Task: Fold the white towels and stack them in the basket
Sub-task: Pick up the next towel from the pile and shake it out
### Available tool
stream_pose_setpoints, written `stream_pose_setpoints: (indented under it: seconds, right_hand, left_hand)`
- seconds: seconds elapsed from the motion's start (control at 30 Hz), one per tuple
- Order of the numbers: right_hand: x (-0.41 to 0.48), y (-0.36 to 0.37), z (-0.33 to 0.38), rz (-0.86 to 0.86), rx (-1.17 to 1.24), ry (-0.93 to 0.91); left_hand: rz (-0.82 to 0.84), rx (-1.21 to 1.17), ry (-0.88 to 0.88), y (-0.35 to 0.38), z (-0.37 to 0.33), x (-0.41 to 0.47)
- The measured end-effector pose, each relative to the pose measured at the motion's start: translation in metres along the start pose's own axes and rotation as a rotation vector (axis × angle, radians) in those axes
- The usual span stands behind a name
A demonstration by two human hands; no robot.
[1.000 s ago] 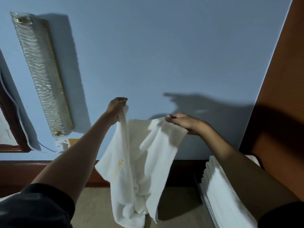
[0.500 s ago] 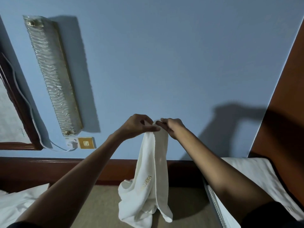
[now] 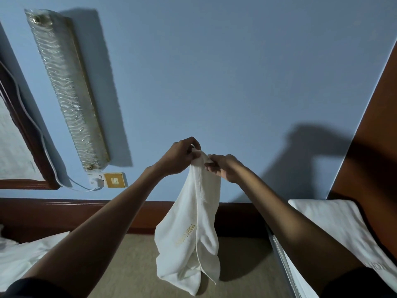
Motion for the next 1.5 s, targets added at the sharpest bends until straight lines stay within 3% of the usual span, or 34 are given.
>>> stream_pose_setpoints:
  seconds: [0.1,0.27,0.4,0.57,1.0,1.1,1.4,1.5]
  right_hand:
    - [0.001,0.000,-0.004,-0.020,-0.235,-0.031]
    - [-0.013,0.003,0.001,0.195,-0.674,-0.316]
    - [-0.009,0.004,0.008,0.306,-0.674,-0.446]
    - [-0.014,0.008,0.043,0.348,-0.496,-0.417]
    - [-0.021,-0.009,0.126,0.303,-0.797,-0.450]
    - [-0.013,-0.026,0.133,0.219,-0.901,-0.448]
    - [0.009,-0.090,0.116,-0.022,-1.217,-0.376]
    - [0.010,-0.107,0.106,-0.070,-1.290,-0.347]
  left_hand:
    - [0.043,0.008,-0.024,-0.005,0.001,0.003]
    - [0.132,0.059,-0.048,-0.022,0.003,0.011]
    - [0.151,0.095,-0.047,-0.038,0.002,0.019]
    - [0.100,0.249,-0.028,-0.079,-0.001,0.032]
    - [0.003,0.461,-0.003,-0.173,-0.033,0.058]
    - [-0.120,0.431,-0.017,-0.204,-0.029,0.058]
    - [-0.725,-0.092,-0.202,-0.286,0.036,0.020]
    - [-0.845,-0.066,-0.281,-0.307,0.073,0.005]
Point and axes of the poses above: each hand's wrist, its own x-axis towards the middle knuckle, its own y-axis out of the palm, z = x × y, the point moved 4 cm from there along x, towards the middle knuckle, and after that the axes turned 8 degrees about -x, right-handed, at the moved point
